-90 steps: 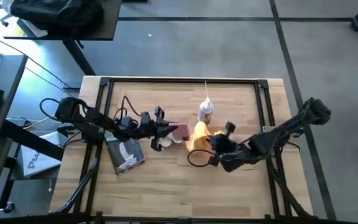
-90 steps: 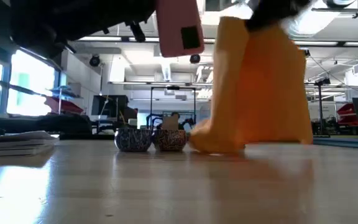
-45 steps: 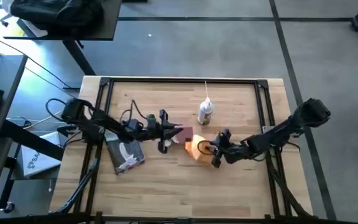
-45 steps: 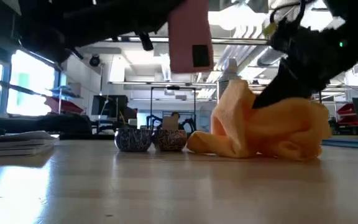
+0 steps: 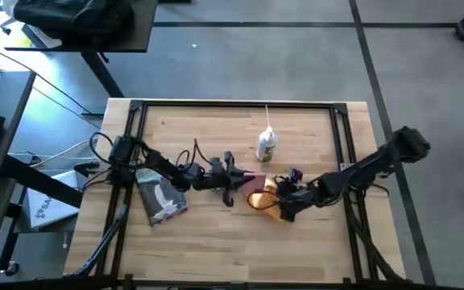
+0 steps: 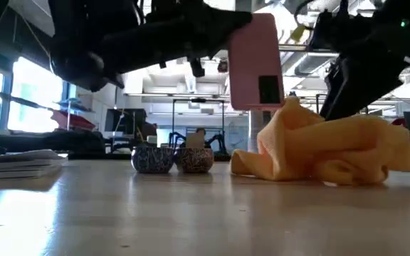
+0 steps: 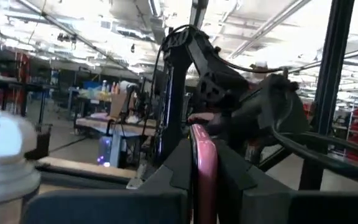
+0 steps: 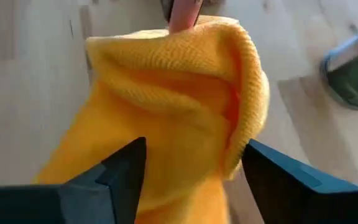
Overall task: Apply microfiber cloth
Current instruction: Wipe the cellphone with the microfiber cloth
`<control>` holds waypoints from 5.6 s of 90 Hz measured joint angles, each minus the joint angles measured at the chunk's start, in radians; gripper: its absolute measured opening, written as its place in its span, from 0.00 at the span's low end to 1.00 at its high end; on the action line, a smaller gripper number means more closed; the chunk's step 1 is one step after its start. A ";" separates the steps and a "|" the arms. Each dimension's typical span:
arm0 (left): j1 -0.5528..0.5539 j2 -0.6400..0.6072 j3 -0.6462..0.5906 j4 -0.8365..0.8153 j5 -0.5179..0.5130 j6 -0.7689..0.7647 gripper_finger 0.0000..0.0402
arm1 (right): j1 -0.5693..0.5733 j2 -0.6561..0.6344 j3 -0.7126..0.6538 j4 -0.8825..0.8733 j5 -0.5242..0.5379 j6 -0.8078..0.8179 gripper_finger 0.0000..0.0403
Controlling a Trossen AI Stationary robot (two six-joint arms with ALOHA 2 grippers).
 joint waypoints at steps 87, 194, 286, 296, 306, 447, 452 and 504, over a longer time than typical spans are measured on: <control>-0.005 0.001 0.008 -0.081 0.019 0.089 0.03 | 0.008 0.203 -0.368 1.031 0.212 -0.097 0.58; -0.004 0.001 0.008 -0.159 0.128 0.171 0.07 | -0.072 0.320 -0.367 1.464 0.093 -0.364 0.04; -0.004 0.001 -0.017 -0.310 0.124 0.097 0.35 | -0.072 0.290 -0.365 1.477 0.084 -0.394 0.02; -0.004 0.001 -0.017 -0.311 0.084 0.121 0.29 | -0.072 0.290 -0.365 1.476 0.080 -0.397 0.04; -0.005 0.001 -0.017 -0.314 0.081 0.166 0.14 | -0.072 0.291 -0.366 1.468 0.081 -0.398 0.09; 0.017 -0.172 -0.002 -0.686 0.044 -0.325 0.02 | -0.108 -0.046 0.098 0.473 0.267 -0.857 0.00; 0.016 -0.171 0.009 -0.691 0.047 -0.331 0.02 | -0.130 -0.023 0.112 0.477 0.263 -0.881 0.00; -0.035 -0.189 0.030 -0.693 0.046 -0.314 0.02 | -0.119 -0.021 0.151 0.409 0.249 -1.017 0.00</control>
